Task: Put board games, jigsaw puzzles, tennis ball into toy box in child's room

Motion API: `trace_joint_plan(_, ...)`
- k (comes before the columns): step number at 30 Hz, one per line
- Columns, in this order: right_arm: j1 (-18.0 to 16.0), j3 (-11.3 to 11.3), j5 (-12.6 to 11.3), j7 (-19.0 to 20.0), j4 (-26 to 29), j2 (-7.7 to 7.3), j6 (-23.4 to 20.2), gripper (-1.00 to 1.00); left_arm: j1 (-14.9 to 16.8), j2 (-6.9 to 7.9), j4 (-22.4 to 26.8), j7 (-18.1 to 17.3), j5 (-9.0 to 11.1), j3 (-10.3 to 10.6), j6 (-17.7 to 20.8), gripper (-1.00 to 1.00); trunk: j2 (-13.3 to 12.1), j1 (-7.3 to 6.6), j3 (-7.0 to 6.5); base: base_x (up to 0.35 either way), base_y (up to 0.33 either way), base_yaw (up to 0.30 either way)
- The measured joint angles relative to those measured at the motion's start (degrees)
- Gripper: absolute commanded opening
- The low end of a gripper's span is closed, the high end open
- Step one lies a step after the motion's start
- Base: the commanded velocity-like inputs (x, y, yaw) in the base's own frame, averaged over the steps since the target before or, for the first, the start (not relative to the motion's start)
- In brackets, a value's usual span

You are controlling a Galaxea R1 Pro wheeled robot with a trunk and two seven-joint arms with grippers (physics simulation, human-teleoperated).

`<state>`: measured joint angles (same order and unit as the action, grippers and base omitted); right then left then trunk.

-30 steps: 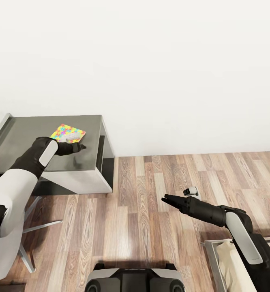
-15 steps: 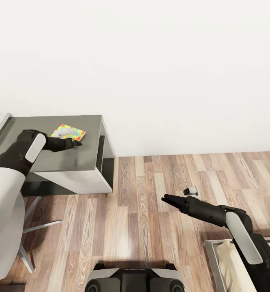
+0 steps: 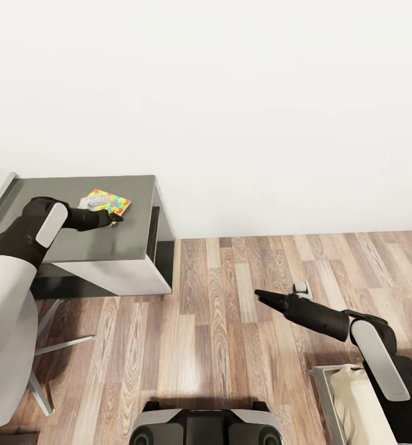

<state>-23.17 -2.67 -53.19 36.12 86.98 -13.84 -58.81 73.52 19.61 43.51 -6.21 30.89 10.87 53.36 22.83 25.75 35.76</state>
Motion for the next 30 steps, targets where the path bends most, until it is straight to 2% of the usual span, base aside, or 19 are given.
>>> trace_joint_plan(7, 0.0, -0.1, -0.2, -2.0, -0.2, 0.5, -0.1, 1.0, 0.0, -0.13, 0.1, 0.0, 0.0, 0.0, 0.0, 1.0, 0.0, 0.0, 0.0, 0.001, 0.0, 0.0)
trace_joint_plan(11, 0.0, -0.3, -0.1, -2.2, -0.3, 1.78, -0.1, 1.0, 0.0, -0.1, 0.1, 0.0, 0.0, 0.1, -0.1, 1.0, 0.0, -0.01, 0.0, 0.077, 0.074, 0.0)
trace_joint_plan(14, 0.0, -0.4, 0.0, -2.3, -0.3, 2.15, 0.0, 1.0, 0.0, -0.08, 0.1, 0.0, 0.0, 0.2, -0.1, 1.0, 0.0, -0.01, 0.0, 0.101, 0.103, 0.0)
trace_joint_plan(30, 0.0, -0.3, 0.0, -2.3, -0.3, 2.49, 0.0, 1.0, 0.0, 0.02, 0.1, 0.0, 0.0, 0.3, -0.2, 1.0, 0.0, 0.0, 0.0, 0.051, 0.06, 0.0)
